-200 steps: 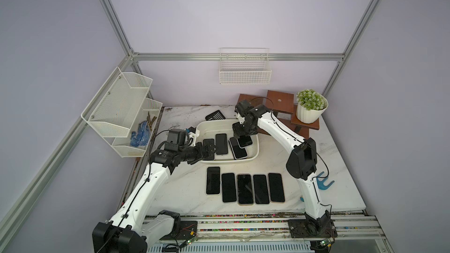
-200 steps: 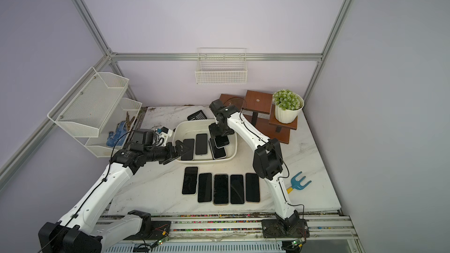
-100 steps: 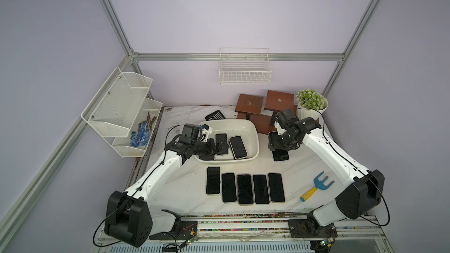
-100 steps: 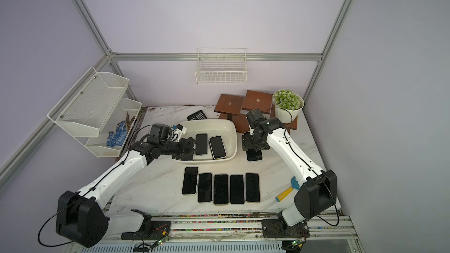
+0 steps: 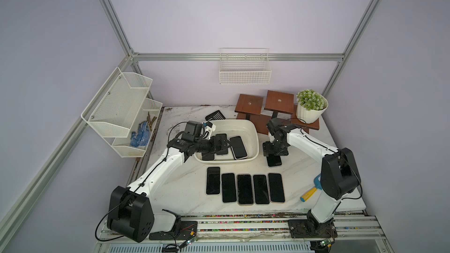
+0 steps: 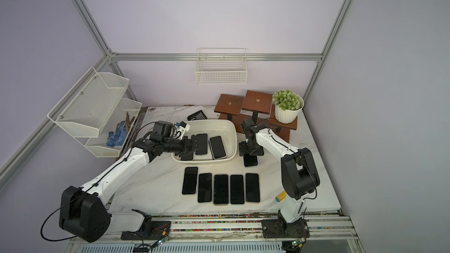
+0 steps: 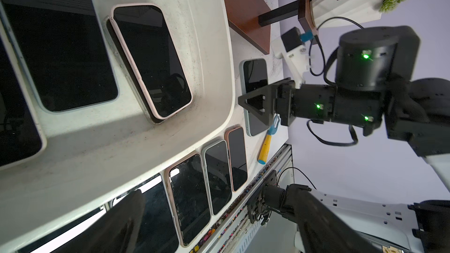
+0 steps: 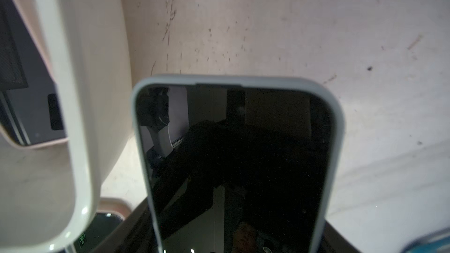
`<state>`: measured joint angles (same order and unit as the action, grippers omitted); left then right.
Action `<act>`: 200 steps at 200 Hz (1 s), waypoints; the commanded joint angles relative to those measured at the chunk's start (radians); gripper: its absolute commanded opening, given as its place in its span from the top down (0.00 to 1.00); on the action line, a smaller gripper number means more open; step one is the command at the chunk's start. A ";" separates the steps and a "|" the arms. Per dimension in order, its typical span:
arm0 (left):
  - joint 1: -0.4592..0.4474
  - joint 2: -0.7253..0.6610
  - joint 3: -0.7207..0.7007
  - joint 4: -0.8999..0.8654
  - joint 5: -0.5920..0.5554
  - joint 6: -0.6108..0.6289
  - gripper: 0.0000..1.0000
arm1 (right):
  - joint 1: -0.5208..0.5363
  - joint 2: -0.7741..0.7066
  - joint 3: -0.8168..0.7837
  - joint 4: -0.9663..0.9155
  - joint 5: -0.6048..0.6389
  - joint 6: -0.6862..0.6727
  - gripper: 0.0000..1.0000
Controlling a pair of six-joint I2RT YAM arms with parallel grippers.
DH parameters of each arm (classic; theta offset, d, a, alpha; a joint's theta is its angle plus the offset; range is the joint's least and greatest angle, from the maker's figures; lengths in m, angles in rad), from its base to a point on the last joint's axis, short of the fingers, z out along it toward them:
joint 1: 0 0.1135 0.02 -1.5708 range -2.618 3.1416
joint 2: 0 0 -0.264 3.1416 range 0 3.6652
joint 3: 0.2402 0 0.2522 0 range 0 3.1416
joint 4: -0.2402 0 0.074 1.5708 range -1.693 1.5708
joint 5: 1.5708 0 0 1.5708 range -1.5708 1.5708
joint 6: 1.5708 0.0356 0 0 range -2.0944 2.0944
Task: Take the phone out of the storage box
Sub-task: Place the phone at the center of the board.
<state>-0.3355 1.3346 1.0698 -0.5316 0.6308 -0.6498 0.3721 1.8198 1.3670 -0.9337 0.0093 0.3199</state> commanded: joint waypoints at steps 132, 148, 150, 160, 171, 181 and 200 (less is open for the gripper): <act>-0.002 -0.131 -0.012 -0.123 -0.102 0.030 0.00 | -0.032 0.207 0.034 0.179 -0.176 0.001 0.16; -0.002 -0.124 -0.005 -0.119 -0.101 0.028 0.00 | -0.031 0.184 0.001 0.183 -0.177 0.001 0.11; -0.002 -0.124 -0.005 -0.118 -0.101 0.028 0.00 | -0.031 0.181 -0.004 0.185 -0.176 0.001 0.11; -0.002 -0.121 -0.004 -0.117 -0.102 0.026 0.00 | -0.032 0.167 -0.026 0.187 -0.177 -0.001 0.08; -0.002 -0.119 -0.004 -0.113 -0.102 0.023 0.00 | -0.031 0.151 -0.046 0.188 -0.178 -0.004 0.07; -0.002 -0.119 -0.007 -0.109 -0.100 0.021 0.00 | -0.030 0.137 -0.065 0.191 -0.177 -0.005 0.06; -0.002 -0.120 -0.018 -0.094 -0.096 0.009 0.00 | -0.032 0.118 -0.089 0.194 -0.173 -0.007 0.06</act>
<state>-0.3355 1.2171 1.0508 -0.6666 0.5343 -0.6357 0.3271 1.9453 1.3304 -0.7307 -0.1112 0.3122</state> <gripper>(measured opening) 0.996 0.940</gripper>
